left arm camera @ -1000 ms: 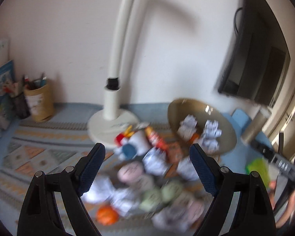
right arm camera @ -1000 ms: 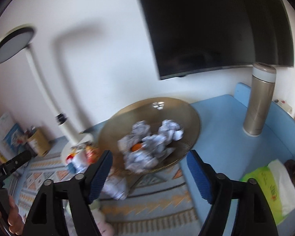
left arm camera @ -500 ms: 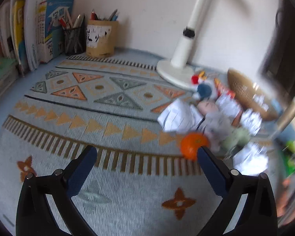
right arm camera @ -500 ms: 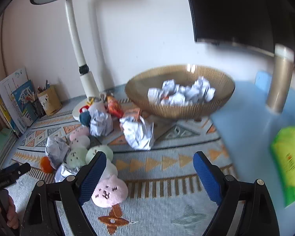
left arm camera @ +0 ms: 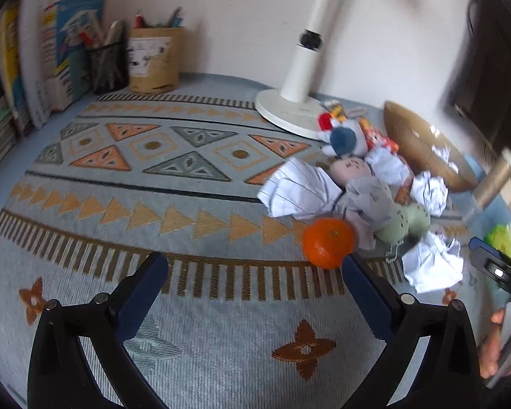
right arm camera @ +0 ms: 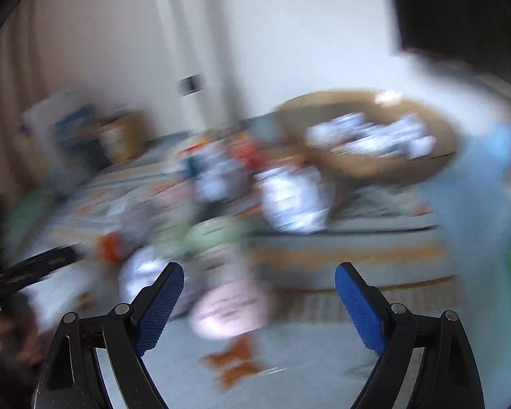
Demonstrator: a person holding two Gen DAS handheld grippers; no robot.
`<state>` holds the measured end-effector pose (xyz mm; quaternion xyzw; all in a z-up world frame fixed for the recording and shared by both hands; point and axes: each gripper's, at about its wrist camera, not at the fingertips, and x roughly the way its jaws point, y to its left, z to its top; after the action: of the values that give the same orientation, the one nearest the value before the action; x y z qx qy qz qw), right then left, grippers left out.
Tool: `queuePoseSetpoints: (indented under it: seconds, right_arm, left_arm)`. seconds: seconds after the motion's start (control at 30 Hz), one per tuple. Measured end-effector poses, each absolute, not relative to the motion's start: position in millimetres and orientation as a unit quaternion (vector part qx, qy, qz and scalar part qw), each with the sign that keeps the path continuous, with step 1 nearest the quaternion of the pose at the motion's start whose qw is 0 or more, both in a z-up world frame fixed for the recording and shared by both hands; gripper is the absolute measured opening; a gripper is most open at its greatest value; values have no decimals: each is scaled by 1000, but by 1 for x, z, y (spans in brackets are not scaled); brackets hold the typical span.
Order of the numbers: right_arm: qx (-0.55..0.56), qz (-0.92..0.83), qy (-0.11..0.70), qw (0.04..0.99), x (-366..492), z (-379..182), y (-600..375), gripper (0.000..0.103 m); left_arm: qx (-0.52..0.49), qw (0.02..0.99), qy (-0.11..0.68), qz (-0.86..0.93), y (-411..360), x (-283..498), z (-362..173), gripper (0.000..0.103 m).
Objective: Organize objects
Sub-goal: 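Grasp the orange with the left tool while the right tool grasps a paper ball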
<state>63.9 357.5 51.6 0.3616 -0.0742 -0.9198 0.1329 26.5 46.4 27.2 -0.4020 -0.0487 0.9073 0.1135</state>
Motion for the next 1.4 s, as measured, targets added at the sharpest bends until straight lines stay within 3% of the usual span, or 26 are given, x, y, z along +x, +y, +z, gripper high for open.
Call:
queuePoseSetpoints:
  seconds: [0.07,0.27,0.4,0.47,0.53,0.57,0.6,0.63,0.67,0.9,1.13,1.4]
  right_arm:
    - [368,-911,-84,168,68,52,347,90]
    - [376,-908,-10,185,66,59,296,90]
    - [377,-914,29,147,57,51,279,89]
    - [377,-915,33,142,55,46,278,82]
    - [385,-909,21,157,53,40,281,69]
    - [389,-907,15,163,52,38,283,66]
    - [387,-908,22,160,53,37,282,56]
    - [383,-909,31,163,55,38,279,49]
    - [383,-907,32,171,55,38,277,49]
    - [371,-911,36,177,60,39,275,45]
    - [355,-912,-54,198,64,52,311,45]
    - [334,-933,-94,100,66,72,391,45]
  left_arm:
    - [-403,124,-30,907,56,26,29,102]
    - [-386,137,55,911,90,21,31,101]
    - [-395,160,63,903,102,15,29,84]
    - [-399,165,70,899,108,13,26,84]
    - [-402,167,75,897,111,13,24,73]
    - [-404,170,75,896,112,12,23,60]
    - [-407,169,75,895,112,11,22,50]
    - [-409,169,73,894,112,11,21,46]
    - [-408,173,71,894,111,11,21,38]
    - [-386,160,73,906,107,21,25,38]
    - [-387,155,24,909,91,18,27,37]
    - [-381,158,39,910,100,23,31,37]
